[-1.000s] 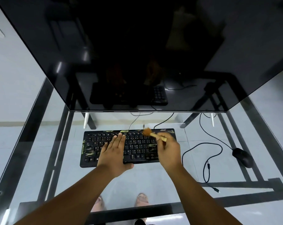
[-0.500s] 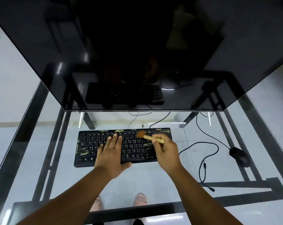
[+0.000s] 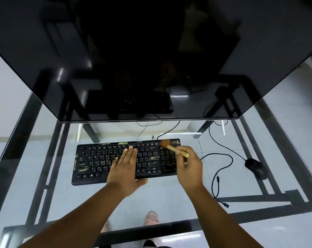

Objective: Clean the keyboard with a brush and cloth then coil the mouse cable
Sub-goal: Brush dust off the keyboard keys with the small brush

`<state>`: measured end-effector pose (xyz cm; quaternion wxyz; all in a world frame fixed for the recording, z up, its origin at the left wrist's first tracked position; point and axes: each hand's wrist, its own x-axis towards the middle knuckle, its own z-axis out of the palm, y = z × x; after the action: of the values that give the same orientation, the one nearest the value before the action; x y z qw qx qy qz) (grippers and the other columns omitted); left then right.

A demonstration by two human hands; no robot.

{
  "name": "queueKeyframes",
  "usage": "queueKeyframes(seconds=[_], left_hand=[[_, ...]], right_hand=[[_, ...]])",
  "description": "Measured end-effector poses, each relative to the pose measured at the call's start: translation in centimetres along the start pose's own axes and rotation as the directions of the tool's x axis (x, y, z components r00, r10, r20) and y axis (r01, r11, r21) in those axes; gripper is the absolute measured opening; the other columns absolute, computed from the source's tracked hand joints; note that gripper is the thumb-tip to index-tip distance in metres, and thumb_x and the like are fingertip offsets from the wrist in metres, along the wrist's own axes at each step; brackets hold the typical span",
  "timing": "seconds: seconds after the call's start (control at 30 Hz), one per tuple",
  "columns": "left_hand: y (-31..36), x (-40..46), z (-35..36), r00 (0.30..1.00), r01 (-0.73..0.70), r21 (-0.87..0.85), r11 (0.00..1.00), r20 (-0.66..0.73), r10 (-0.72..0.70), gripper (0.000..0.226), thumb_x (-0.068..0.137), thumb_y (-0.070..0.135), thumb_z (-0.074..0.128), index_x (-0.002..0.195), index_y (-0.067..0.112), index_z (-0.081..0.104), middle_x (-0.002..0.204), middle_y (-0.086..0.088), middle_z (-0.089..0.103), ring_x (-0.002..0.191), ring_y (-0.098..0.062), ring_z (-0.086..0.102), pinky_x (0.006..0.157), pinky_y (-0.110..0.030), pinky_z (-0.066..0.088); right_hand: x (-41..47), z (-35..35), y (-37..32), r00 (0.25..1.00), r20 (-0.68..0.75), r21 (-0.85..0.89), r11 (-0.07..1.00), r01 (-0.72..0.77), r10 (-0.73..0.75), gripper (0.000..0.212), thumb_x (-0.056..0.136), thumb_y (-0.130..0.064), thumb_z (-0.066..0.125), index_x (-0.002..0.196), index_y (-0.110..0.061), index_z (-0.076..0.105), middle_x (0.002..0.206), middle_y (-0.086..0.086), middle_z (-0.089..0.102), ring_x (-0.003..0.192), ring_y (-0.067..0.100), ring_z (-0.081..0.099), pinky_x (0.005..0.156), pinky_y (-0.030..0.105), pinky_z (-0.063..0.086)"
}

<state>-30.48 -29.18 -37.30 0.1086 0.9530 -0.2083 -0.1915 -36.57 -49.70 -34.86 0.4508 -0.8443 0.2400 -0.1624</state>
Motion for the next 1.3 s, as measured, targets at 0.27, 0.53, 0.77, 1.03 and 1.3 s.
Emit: queueKeyframes(seconds=[0.27,0.53,0.77,1.03,1.3], left_hand=[[0.8,0.1,0.5,1.0,0.007,-0.028,1.0,0.021,-0.006,0.109,0.083,0.069,0.051,0.154,0.016,-0.013,0.161,0.0,-0.022,0.149,-0.019,-0.017,0.122,-0.037,0.006],[1.1,0.2,0.6,1.0,0.022,-0.017,1.0,0.016,-0.022,0.109,0.083,0.069,0.051,0.154,0.016,-0.012,0.161,0.0,-0.021,0.148,-0.019,-0.018,0.122,-0.038,0.005],[1.0,0.0,0.6,1.0,0.025,-0.015,1.0,0.014,-0.025,0.108,0.084,0.068,0.051,0.154,0.015,-0.012,0.161,0.0,-0.021,0.148,-0.018,-0.018,0.122,-0.037,0.006],[0.8,0.0,0.7,1.0,0.011,-0.026,1.0,0.005,-0.011,0.107,0.085,0.067,0.05,0.154,0.015,-0.013,0.161,0.0,-0.02,0.149,-0.018,-0.016,0.122,-0.036,0.005],[0.2,-0.1,0.9,1.0,-0.005,-0.028,1.0,0.012,0.005,0.106,0.085,0.067,0.049,0.154,0.015,-0.012,0.161,0.0,-0.02,0.149,-0.017,-0.015,0.122,-0.035,0.005]], right_hand=[[0.0,-1.5,1.1,0.999,-0.043,-0.089,0.996,-0.015,0.011,0.011,0.094,-0.019,0.056,0.1,-0.022,0.065,0.075,-0.008,0.064,0.061,0.011,0.055,0.055,0.028,0.046],[0.5,-2.2,1.3,0.997,-0.069,-0.06,0.998,-0.03,0.026,0.011,0.095,-0.023,0.056,0.102,-0.028,0.063,0.076,-0.011,0.064,0.06,0.015,0.057,0.053,0.03,0.049],[0.8,-1.3,0.9,0.991,-0.131,-0.189,0.982,0.013,-0.038,0.02,0.093,-0.027,0.052,0.107,-0.021,0.066,0.088,-0.007,0.069,0.074,0.014,0.061,0.065,0.03,0.052],[0.7,-0.2,0.1,0.984,-0.143,-0.267,0.961,0.066,-0.108,0.017,0.092,-0.019,0.06,0.107,-0.019,0.068,0.087,-0.001,0.072,0.074,0.02,0.062,0.068,0.034,0.051],[0.7,0.2,-0.1,0.985,-0.142,-0.287,0.957,0.051,-0.095,0.016,0.093,-0.022,0.059,0.106,-0.022,0.068,0.085,-0.006,0.071,0.072,0.018,0.062,0.069,0.034,0.047]])
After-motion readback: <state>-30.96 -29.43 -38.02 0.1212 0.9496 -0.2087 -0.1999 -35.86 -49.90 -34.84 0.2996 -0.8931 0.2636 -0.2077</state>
